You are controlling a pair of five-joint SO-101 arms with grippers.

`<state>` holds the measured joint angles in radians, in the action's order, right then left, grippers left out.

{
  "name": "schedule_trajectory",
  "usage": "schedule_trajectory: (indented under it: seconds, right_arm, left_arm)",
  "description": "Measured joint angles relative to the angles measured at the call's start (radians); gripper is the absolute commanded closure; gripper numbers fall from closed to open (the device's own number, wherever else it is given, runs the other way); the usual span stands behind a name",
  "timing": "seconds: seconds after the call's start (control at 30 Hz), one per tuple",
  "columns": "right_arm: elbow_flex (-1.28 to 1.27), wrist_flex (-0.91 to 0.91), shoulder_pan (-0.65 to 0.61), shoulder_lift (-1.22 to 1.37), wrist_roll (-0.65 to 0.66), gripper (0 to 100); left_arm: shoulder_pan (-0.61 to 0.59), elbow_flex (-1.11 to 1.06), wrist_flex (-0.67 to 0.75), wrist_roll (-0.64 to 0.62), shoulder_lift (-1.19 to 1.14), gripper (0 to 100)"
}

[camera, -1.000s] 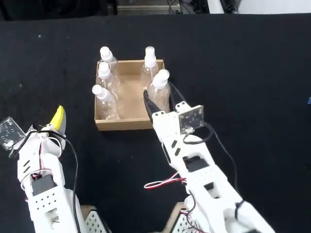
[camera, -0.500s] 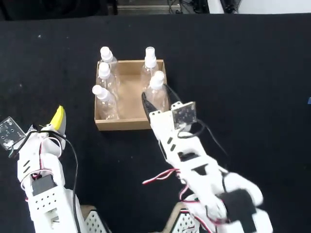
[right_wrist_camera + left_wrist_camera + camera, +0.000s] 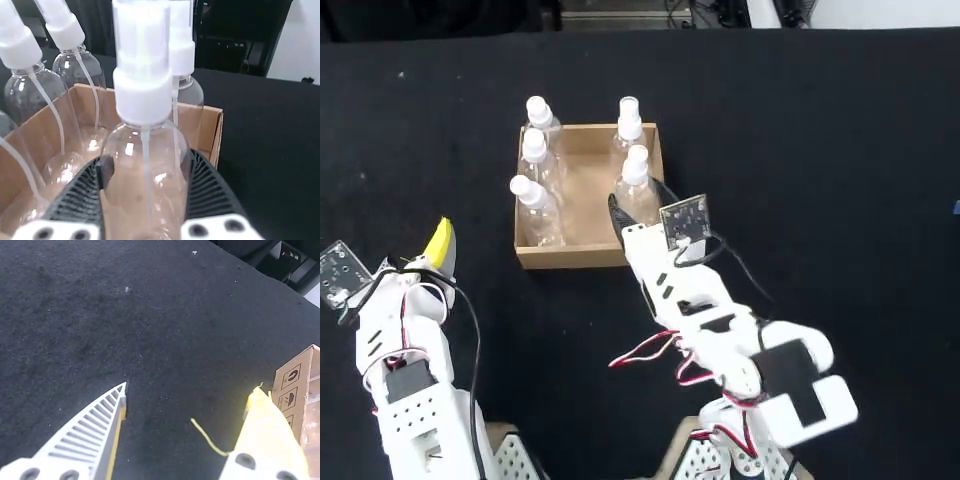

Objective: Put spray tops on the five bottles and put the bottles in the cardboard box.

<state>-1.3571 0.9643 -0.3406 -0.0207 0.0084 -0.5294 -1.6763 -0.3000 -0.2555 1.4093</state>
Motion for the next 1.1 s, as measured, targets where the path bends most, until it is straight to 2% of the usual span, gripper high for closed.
schedule_trajectory:
  seconds: [0.27,0.77,0.97,1.1]
  right_arm:
    - [0.002,0.229,0.0,0.173,0.0,98.7]
    - [0.002,0.255,0.0,0.195,0.0,98.2]
    - [0.002,0.255,-0.017,0.195,0.0,83.0]
    - [0.002,0.255,-0.014,0.195,0.0,81.7]
  left_arm:
    - [0.0,0.0,0.0,0.0,0.0,65]
    - [0.0,0.0,0.0,0.0,0.0,65]
    - [0.0,0.0,0.0,0.0,0.0,65]
    - [0.0,0.0,0.0,0.0,0.0,65]
